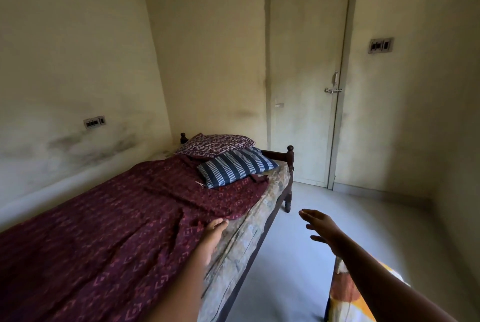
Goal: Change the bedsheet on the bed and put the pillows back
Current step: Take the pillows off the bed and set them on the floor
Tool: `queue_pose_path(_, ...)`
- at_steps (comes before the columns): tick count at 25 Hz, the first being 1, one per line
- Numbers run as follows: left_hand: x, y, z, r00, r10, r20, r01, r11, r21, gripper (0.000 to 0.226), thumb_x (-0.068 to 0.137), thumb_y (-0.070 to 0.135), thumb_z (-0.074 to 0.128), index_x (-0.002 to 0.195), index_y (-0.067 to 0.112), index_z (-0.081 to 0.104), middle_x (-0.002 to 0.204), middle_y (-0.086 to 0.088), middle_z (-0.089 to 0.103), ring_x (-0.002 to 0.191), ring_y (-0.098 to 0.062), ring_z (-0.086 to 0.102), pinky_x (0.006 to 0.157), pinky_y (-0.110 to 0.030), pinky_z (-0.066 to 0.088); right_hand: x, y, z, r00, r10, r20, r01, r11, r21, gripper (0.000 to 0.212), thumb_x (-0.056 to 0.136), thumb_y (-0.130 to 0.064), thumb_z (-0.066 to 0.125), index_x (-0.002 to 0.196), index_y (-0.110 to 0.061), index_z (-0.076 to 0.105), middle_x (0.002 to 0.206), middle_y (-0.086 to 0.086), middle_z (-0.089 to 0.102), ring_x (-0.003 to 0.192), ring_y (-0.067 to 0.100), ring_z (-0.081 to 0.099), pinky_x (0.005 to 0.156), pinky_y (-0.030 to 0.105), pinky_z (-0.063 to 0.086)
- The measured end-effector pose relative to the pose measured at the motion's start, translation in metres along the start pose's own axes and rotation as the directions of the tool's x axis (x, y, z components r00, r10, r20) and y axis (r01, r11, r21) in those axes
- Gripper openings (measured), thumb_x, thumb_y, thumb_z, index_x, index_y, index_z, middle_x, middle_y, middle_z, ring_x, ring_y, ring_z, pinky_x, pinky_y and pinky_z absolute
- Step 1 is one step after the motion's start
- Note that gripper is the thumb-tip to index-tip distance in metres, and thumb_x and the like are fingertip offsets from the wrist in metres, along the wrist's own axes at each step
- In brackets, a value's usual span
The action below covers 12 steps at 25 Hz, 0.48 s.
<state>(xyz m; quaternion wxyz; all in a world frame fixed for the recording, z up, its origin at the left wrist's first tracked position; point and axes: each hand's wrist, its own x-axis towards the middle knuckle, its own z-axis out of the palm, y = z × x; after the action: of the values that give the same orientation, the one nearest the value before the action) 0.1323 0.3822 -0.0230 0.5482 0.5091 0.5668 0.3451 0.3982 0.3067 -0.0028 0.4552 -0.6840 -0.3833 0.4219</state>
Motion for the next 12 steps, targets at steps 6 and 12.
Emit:
queue_pose_path(6, 0.165, 0.007, -0.019, 0.996, -0.088, -0.016, 0.087, 0.996, -0.024, 0.045, 0.093, 0.036, 0.051, 0.135, 0.020, 0.043, 0.140, -0.004, 0.044, 0.127, -0.024, 0.042, 0.100, -0.039, 0.033, 0.154, -0.024, 0.035, 1.000, 0.013, 0.008, -0.013, 1.000, 0.008, 0.036, 0.092, -0.035, 0.055, 0.123, -0.017, 0.055, 0.115, 0.004, 0.058, 0.106, 0.020, 0.053, 0.091, 0.038, 0.046)
queue_pose_path(12, 0.324, 0.042, -0.030, 0.993, -0.117, 0.022, 0.117, 0.993, -0.006, 0.045, 0.095, 0.034, 0.048, 0.137, 0.018, 0.041, 0.144, -0.006, 0.041, 0.131, -0.025, 0.039, 0.102, -0.041, 0.032, 0.298, -0.064, 0.069, 0.999, 0.044, 0.006, -0.044, 0.999, 0.027, 0.039, 0.091, -0.034, 0.056, 0.126, -0.016, 0.054, 0.115, 0.007, 0.059, 0.106, 0.019, 0.053, 0.090, 0.037, 0.047)
